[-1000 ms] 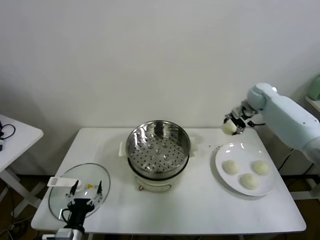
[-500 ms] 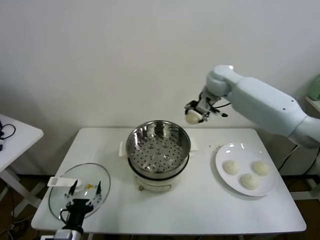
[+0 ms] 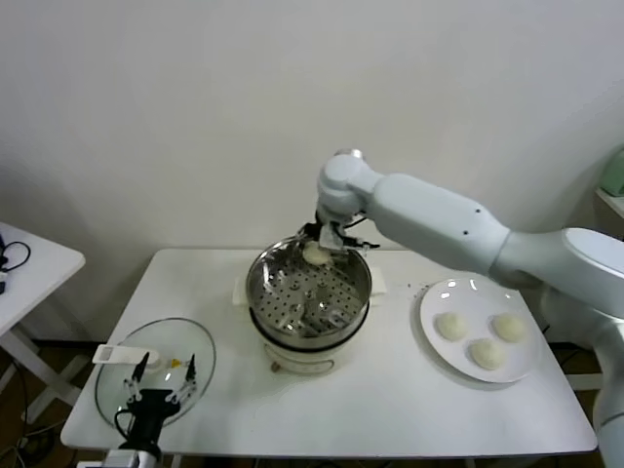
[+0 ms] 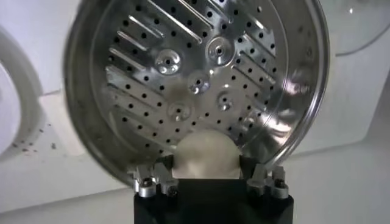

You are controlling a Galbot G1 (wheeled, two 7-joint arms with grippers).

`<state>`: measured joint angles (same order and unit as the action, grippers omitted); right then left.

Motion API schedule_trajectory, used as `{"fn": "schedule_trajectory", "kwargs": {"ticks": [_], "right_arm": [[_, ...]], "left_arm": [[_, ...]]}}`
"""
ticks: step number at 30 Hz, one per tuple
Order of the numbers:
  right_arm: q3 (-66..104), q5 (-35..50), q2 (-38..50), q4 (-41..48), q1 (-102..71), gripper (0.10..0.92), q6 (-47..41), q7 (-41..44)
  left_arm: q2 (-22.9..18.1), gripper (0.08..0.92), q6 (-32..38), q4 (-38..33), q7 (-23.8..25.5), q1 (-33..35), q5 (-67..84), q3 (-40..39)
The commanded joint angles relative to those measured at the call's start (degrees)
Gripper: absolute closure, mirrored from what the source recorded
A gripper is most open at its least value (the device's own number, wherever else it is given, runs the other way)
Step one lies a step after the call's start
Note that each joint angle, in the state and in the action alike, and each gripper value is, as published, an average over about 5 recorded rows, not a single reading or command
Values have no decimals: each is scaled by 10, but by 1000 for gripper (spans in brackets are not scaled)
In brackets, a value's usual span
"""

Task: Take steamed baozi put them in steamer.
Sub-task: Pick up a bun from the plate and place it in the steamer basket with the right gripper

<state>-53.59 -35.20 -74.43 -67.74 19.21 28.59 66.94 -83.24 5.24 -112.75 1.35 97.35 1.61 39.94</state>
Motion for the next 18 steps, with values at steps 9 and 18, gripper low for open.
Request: {"fn": "schedule_trajectory", "kwargs": {"ticks": [9,18], "right_arm": [[13,-93,-53,74,-54,301,33,-2],[14,-101,-56,80,-66,290,36,-3]], "left_arm": [[-2,177,2,5,-2,5,2,2],[-3,177,2,7,-2,4,2,1]]}}
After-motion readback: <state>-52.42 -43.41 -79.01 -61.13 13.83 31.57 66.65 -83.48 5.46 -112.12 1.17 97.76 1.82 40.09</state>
